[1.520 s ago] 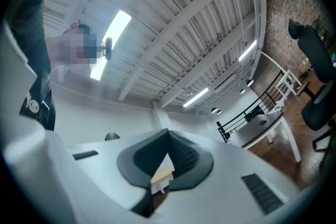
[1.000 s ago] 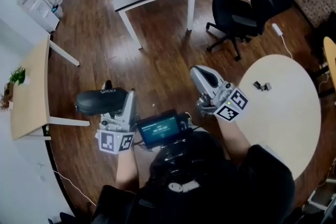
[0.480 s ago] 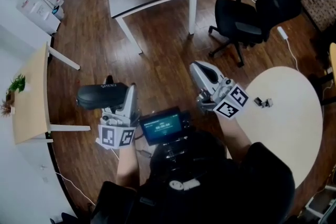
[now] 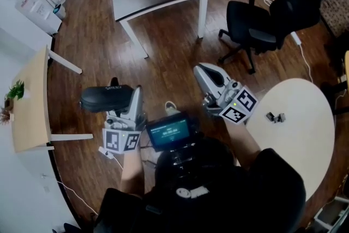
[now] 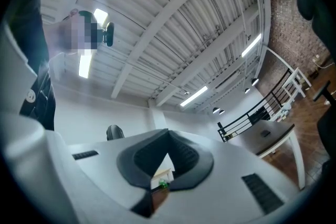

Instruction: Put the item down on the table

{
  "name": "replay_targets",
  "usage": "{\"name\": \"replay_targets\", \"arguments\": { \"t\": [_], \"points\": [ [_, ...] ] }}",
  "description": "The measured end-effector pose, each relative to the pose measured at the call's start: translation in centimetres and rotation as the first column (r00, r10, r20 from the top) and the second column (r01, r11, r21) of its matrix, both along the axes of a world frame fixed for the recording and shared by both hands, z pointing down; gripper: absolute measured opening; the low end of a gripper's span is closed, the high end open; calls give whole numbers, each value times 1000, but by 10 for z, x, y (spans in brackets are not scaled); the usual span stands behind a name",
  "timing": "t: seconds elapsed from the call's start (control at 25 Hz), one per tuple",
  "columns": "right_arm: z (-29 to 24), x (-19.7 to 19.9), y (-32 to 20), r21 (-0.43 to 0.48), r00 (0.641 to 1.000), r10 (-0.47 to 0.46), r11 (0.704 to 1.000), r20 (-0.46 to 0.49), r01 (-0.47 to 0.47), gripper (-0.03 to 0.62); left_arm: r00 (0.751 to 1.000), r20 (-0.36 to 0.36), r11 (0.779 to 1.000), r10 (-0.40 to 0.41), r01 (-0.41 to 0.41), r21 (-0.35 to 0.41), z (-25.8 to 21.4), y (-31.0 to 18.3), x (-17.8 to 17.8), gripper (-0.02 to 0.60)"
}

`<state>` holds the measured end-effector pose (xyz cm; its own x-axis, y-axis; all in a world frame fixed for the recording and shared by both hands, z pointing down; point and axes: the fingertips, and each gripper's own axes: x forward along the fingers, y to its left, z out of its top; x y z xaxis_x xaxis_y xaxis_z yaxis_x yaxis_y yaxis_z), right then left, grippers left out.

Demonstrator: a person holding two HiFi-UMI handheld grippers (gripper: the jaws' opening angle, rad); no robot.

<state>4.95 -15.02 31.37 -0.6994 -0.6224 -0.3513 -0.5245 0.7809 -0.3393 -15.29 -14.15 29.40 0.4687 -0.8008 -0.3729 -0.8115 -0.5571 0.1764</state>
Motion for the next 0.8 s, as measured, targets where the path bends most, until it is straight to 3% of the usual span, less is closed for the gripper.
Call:
{"name": "replay_targets", "arguments": {
  "t": [0.44, 0.6, 0.8],
  "points": [
    [0, -22, -140, -12, 1000, 6, 1000, -20, -6, 3, 1000, -8, 1000, 22, -22, -9, 6, -144, -15, 354],
    [6, -25, -159, -15, 1000, 11, 1000, -21, -12, 3, 999, -1, 999, 33, -33, -4, 9, -164, -14, 354],
    [-7, -51, -230, -19, 999, 17, 1000, -33, -17, 3, 999, 18, 999, 50, -50, -13, -5, -236, -35, 354]
  ]
}}
